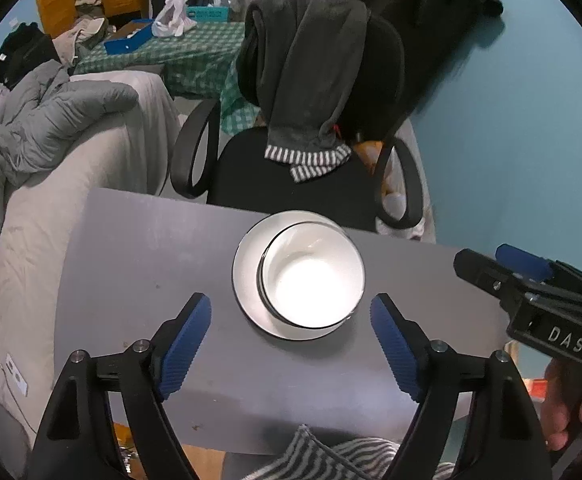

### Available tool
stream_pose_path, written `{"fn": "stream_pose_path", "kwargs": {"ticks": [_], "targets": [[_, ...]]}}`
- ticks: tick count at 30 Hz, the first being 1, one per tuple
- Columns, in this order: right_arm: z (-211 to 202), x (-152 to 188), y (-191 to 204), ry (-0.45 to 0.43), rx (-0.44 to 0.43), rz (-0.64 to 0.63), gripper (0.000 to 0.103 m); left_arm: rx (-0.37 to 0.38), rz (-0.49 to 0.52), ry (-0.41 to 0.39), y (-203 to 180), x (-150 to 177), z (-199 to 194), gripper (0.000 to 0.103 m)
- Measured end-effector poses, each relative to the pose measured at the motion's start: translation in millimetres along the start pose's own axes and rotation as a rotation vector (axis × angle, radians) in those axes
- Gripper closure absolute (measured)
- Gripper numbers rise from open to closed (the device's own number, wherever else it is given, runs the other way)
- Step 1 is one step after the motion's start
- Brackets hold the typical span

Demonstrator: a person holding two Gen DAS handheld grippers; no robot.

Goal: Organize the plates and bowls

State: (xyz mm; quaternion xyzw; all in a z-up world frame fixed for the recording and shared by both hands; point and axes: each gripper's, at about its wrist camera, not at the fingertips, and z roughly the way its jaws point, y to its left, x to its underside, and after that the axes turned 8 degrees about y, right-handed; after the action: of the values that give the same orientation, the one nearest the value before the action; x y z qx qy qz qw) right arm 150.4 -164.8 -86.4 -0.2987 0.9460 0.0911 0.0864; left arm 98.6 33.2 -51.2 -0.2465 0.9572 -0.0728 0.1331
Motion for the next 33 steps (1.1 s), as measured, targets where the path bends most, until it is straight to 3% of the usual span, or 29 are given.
{"fn": "stream_pose_path", "kwargs": {"ticks": [5,9,15,33], "targets": [[-23.1,4.8,2.7,-0.064,0.023,-0.043,0.028,0.015,-0.015,-0.051,-4.6,1.9,-26.0,0.019],[-40.4,9.1,3.9,-0.104,0.038,-0.058,0.028,-0.006,0.019,-0.091,-14.4,5.4,-39.6,0.011],[-57.2,16.8,2.7,-0.145,0.038,-0.05,0.028,0.001,0.033,-0.089,-21.0,9.6,-47.1,0.011],[-66.2,26.9,6.2,-0.189,0.031,-0.036,0.028,-0.032,0.045,-0.149,-28.0,25.4,-62.0,0.011]]}}
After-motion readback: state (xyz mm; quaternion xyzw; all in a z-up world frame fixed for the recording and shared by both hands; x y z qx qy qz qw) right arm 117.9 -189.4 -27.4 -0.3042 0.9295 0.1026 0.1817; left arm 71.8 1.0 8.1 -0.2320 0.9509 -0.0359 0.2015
